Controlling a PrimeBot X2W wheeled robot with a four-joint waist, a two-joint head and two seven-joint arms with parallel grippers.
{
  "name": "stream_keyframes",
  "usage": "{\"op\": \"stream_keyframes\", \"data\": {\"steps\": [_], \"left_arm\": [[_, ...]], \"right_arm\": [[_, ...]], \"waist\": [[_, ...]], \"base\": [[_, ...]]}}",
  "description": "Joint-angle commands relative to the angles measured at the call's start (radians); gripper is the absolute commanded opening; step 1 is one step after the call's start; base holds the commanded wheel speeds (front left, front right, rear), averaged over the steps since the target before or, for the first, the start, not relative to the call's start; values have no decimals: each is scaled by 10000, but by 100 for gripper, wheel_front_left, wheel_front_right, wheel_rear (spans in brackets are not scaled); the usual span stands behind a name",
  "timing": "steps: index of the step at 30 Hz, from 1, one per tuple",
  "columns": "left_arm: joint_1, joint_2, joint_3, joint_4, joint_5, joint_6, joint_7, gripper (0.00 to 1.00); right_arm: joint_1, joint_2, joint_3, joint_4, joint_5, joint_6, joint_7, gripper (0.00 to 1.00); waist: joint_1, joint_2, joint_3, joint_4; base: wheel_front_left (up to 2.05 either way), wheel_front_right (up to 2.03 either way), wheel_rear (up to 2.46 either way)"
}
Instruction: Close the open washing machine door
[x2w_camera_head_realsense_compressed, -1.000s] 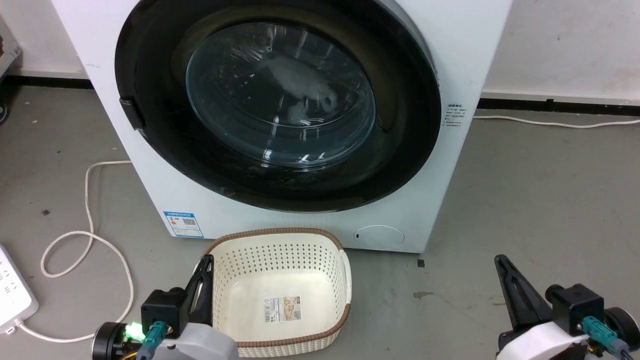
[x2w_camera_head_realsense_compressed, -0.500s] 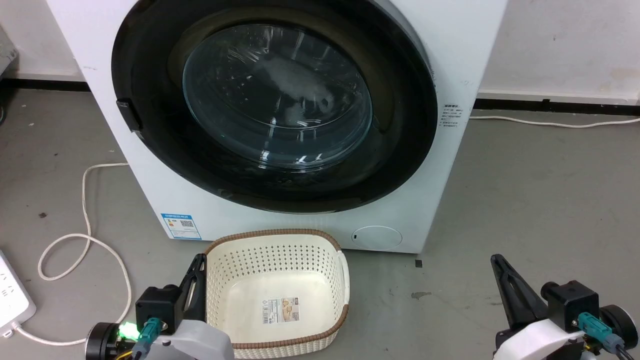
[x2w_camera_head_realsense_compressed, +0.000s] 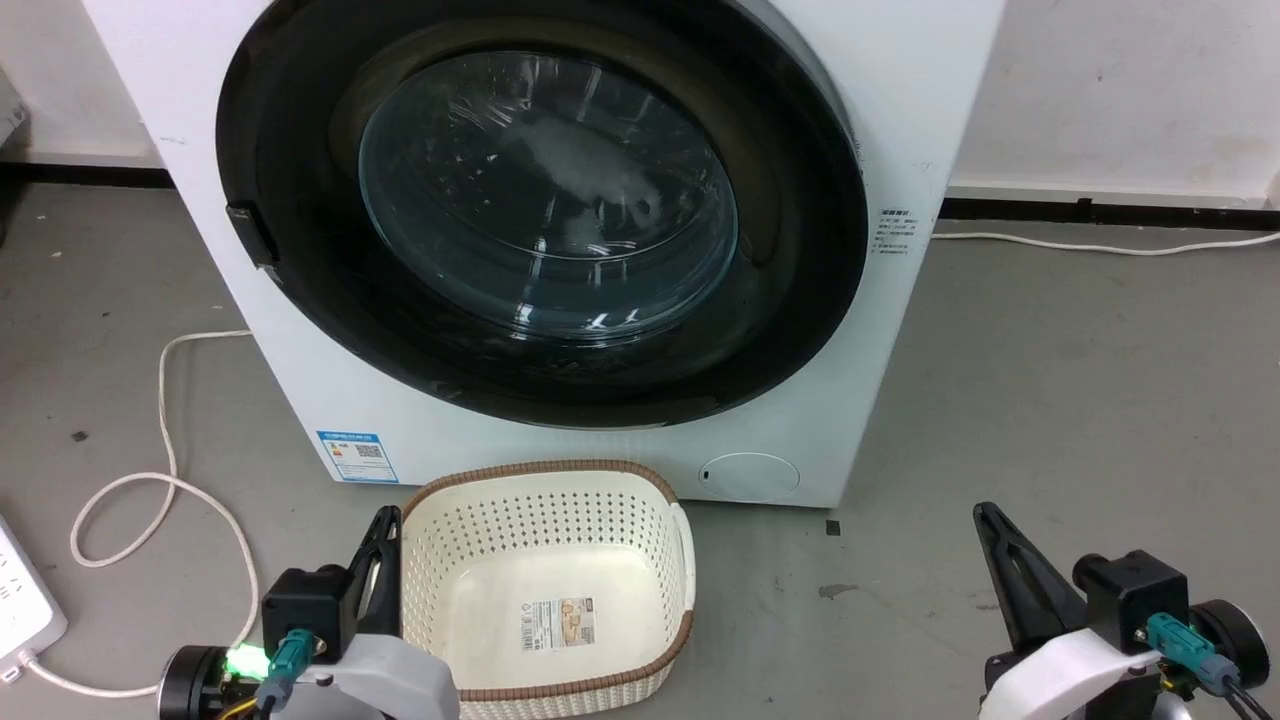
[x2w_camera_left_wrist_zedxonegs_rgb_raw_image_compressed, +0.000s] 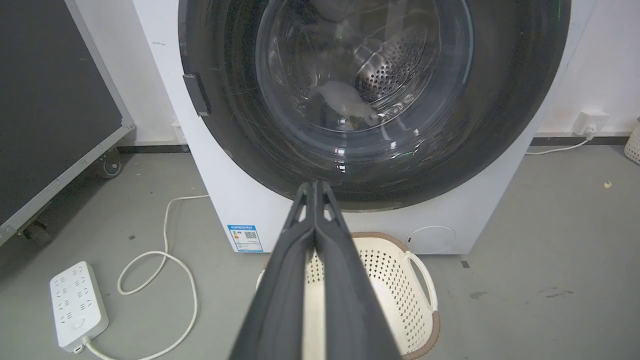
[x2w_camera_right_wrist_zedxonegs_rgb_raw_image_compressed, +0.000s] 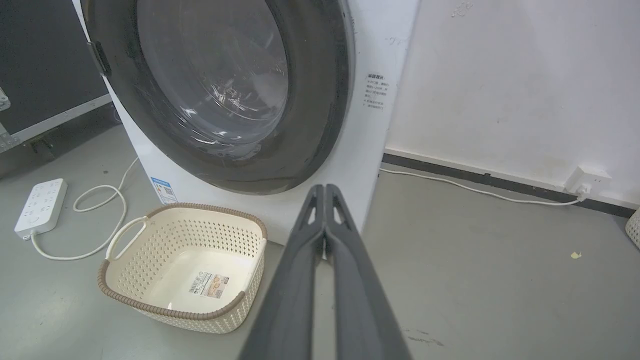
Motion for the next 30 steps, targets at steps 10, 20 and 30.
{"op": "stream_keyframes", "data": {"steps": [10,20,30], "left_arm": [[-146,-18,93,-81,89,41,78,0],[-146,-18,93,-81,89,41,78,0],[-146,-18,93,-81,89,41,78,0]], "right_arm": [[-145,51,34,-87,-76,-7,89,0],[-145,51,34,-87,-76,-7,89,0],[-145,51,34,-87,-76,-7,89,0]], "waist": [[1,0,-5,-13],[1,0,-5,-13],[1,0,-5,-13]], "base": [[0,0,0],[0,0,0],[0,0,0]]}}
